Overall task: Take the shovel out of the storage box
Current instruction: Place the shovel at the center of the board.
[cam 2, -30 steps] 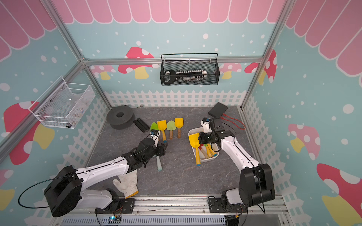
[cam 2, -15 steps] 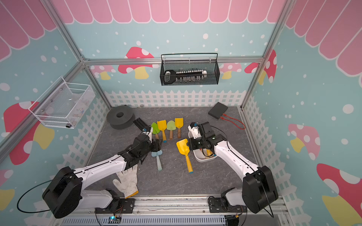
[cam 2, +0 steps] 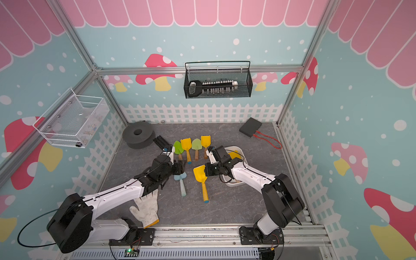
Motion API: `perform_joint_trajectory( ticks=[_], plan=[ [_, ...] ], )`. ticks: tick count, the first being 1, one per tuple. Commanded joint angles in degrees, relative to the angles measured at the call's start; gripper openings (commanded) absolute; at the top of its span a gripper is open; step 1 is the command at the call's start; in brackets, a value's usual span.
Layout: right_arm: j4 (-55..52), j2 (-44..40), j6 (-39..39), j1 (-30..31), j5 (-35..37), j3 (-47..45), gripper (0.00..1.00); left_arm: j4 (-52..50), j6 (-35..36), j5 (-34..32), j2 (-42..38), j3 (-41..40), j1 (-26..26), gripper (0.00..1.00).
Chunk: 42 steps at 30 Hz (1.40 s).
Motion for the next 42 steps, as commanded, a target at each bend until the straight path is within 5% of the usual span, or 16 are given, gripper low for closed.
perform_joint_trajectory(
  ticks=[1, 22, 42],
  plan=[
    [4.55, 2.98, 3.22, 1.17, 1.17, 0.41, 0.0, 0.49, -0.41, 0.39, -1.39, -0.82, 0.47, 0.69],
    [9.28, 17.1, 5.58, 3.23, 1.98, 9.2, 0.0, 0.63, -0.41, 0.65, -0.62, -0.73, 0.53, 0.69],
    [11.25, 21.19, 7.69, 3.69, 3.07, 10.35, 0.01, 0.42, -0.36, 0.82, -0.96, -0.63, 0.56, 0.69]
  ],
)
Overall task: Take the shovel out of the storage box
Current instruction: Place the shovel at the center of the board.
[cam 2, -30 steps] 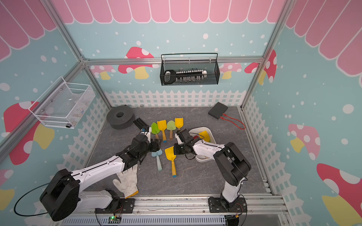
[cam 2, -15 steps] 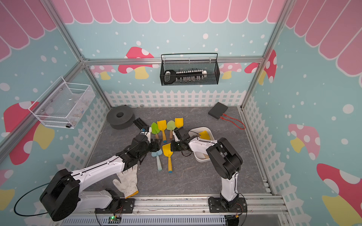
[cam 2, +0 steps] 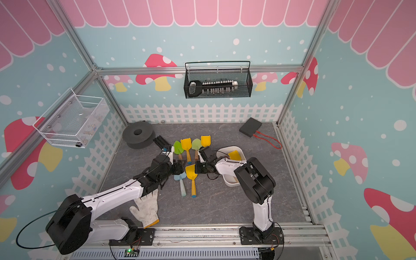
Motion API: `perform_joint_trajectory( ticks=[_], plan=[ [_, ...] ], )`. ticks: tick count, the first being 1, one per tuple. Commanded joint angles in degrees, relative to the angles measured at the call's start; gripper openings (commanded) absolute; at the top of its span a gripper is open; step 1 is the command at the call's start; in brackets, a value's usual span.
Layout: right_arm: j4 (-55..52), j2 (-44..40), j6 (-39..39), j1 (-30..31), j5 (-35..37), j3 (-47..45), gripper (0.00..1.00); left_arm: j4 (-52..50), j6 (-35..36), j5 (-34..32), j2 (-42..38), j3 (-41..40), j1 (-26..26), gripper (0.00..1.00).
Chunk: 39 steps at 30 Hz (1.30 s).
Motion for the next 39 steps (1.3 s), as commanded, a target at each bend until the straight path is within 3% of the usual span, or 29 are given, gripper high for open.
perform_joint_trajectory(
  ticks=[1, 8, 15, 20, 30, 35, 39],
  plan=[
    [-0.05, 1.45, 0.76, 0.52, 0.55, 1.14, 0.02, 0.36, -0.42, 0.48, -0.46, -0.72, 0.3, 0.69],
    [-0.44, 1.56, 1.14, 1.05, 1.21, 1.05, 0.08, 0.63, -0.5, 0.49, -0.25, -0.72, 0.38, 0.69],
    [-2.03, 0.32, 0.47, 1.4, 2.8, 0.62, 0.24, 0.51, -0.52, 0.55, -0.28, -0.69, 0.44, 0.69],
    [-3.64, -0.83, -0.72, 1.66, 4.21, 0.36, 0.3, 0.64, -0.59, 0.52, -0.3, -0.78, 0.42, 0.69],
    [-10.58, -10.01, -5.97, 1.93, 6.56, 0.01, 0.33, 1.01, -0.41, 1.81, -0.46, -0.81, 0.42, 0.69],
    [-17.85, -14.73, -11.65, 1.85, 8.14, 1.09, 0.34, 3.14, 0.26, 5.87, -0.04, -0.88, 0.01, 0.69],
    [-24.32, -18.62, -15.9, 1.34, 8.42, 2.64, 0.41, 5.3, 1.23, 8.9, 1.12, -0.59, -1.62, 0.7]
  ],
)
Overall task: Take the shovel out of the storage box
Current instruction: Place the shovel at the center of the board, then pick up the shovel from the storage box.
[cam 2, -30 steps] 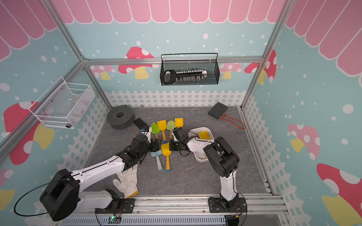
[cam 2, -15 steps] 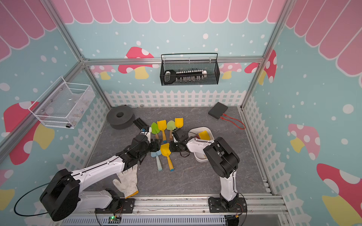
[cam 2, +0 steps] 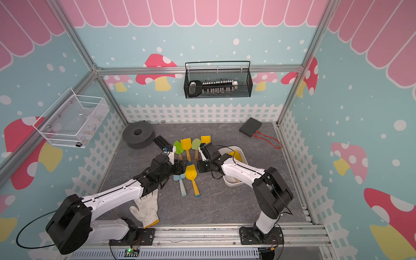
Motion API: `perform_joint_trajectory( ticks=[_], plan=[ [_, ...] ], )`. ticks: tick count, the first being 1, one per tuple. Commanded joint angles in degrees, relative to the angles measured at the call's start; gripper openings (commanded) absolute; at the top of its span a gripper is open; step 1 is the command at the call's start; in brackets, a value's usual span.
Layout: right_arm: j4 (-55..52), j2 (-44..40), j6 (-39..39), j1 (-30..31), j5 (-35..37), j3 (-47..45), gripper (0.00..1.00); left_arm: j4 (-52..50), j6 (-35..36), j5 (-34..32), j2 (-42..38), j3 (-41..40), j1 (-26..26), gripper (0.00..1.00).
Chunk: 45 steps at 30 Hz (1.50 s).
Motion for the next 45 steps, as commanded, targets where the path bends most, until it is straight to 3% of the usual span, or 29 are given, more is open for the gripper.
perform_joint_trajectory(
  ticks=[1, 9, 15, 18, 31, 39, 45],
  plan=[
    [-8.51, -3.99, -5.96, -0.49, 1.07, 2.33, 0.42, 2.79, 1.83, 3.65, 1.28, -0.05, -1.94, 0.7],
    [-16.76, -10.84, -10.91, -6.38, -0.25, 1.66, 0.45, 5.99, 4.75, 5.51, 3.26, 0.54, -6.18, 0.69],
    [-19.85, -13.31, -14.04, -15.1, -1.72, -1.49, 0.39, 9.22, 5.5, 9.15, 4.34, 0.24, -7.7, 0.69],
    [-21.86, -12.85, -15.97, -18.01, 0.83, -2.56, 0.38, 9.54, 5.94, 9.97, 5.18, 0.54, -8.15, 0.69],
    [-25.75, -6.49, -16.53, -19.34, 15.44, -1.18, 0.42, 9.51, 5.34, 10.43, 8.45, 1.86, -8.46, 0.68],
    [-26.11, 0.53, -18.02, -20.29, 19.61, 1.56, 0.34, 8.63, 5.81, 9.12, 6.09, 1.24, -8.46, 0.68],
    [-25.09, 4.13, -18.3, -22.5, 21.8, 2.76, 0.39, 8.21, 6.1, 8.45, 5.07, 0.98, -8.46, 0.68]
  ],
)
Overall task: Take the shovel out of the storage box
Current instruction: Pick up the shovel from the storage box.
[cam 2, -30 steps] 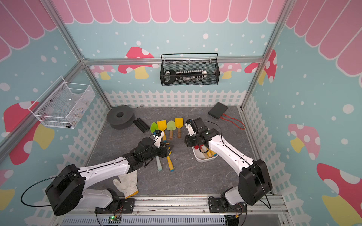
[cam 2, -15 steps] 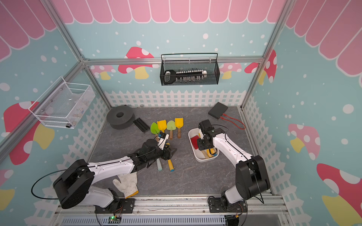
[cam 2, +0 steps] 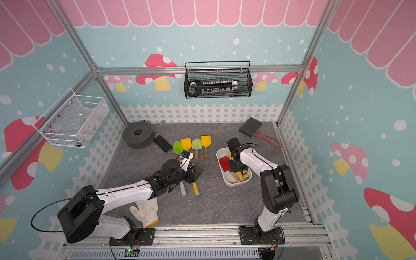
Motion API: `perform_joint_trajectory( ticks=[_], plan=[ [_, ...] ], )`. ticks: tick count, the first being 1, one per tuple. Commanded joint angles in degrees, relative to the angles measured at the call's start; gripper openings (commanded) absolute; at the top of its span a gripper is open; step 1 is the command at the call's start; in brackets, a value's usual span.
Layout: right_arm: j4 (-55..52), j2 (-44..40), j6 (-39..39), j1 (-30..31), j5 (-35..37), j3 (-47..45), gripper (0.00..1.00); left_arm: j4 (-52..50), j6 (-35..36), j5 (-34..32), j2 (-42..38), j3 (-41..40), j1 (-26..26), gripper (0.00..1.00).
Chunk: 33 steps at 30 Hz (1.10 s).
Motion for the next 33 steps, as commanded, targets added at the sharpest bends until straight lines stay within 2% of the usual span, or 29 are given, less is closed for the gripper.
perform_joint_trajectory(
  ticks=[1, 15, 19, 33],
  plan=[
    [-0.05, 1.94, -0.4, -1.7, 2.1, 1.57, 0.4, -0.32, 1.42, -1.14, -1.25, 0.55, -0.31, 0.68],
    [2.35, 9.73, -2.33, -4.59, -5.36, 3.01, 0.41, -1.35, 1.93, -2.83, -2.35, 0.5, -0.31, 0.68],
    [2.48, 10.04, -2.2, -4.67, -5.23, 3.12, 0.35, -1.38, 2.03, -3.17, -2.55, 0.37, -0.31, 0.68],
    [4.13, 3.14, -1.72, -4.42, -5.14, 0.62, 0.21, -1.95, 2.3, -3.54, -2.66, 0.63, -0.31, 0.68]
  ],
)
